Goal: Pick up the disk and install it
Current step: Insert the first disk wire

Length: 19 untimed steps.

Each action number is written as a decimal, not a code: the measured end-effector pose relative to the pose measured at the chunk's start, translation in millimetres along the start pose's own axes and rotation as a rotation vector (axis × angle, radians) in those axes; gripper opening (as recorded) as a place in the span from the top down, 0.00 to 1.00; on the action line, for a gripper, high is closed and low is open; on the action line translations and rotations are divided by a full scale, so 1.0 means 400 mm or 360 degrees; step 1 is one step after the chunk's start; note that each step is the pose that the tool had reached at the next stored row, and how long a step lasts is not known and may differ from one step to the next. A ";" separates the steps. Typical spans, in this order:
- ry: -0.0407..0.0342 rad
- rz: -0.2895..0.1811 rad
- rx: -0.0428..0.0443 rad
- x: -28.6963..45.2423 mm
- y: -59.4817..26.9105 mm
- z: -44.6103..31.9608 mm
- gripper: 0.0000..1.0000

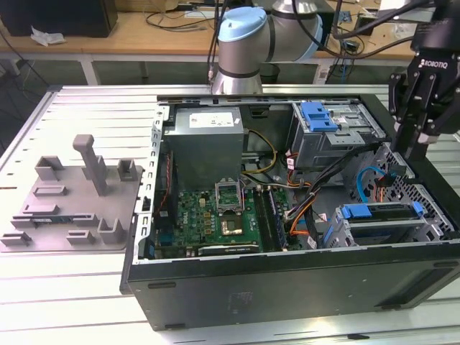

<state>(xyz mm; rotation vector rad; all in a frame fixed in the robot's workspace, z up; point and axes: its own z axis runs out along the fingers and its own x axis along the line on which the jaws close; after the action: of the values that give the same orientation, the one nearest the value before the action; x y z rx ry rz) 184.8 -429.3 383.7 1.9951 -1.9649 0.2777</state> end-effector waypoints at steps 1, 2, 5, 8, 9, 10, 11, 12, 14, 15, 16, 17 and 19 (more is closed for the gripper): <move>0.0002 0.0001 0.0001 -0.007 -0.002 -0.003 0.64; 0.0003 0.0001 0.0001 -0.012 -0.004 -0.004 0.64; 0.0004 0.0005 0.0002 -0.022 -0.017 -0.008 0.64; 0.0003 0.0021 0.0001 -0.025 -0.025 -0.010 0.64; 0.0002 0.0028 -0.0002 -0.026 -0.027 -0.010 0.64; 0.0001 0.0035 -0.0004 -0.026 -0.029 -0.011 0.64; 0.0001 0.0043 -0.0006 -0.027 -0.032 -0.011 0.64; 0.0000 0.0047 -0.0007 -0.027 -0.035 -0.011 0.64; 0.0003 0.0050 -0.0006 -0.030 -0.042 -0.012 0.64; 0.0006 0.0050 -0.0006 -0.030 -0.043 -0.012 0.64; 0.0008 0.0050 -0.0006 -0.030 -0.044 -0.012 0.64; 0.0008 0.0051 -0.0006 -0.031 -0.044 -0.012 0.64; 0.0012 0.0051 -0.0006 -0.032 -0.044 -0.012 0.64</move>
<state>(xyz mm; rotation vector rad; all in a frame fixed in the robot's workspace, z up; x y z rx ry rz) 202.5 -415.7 382.0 1.9591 -1.9924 0.2881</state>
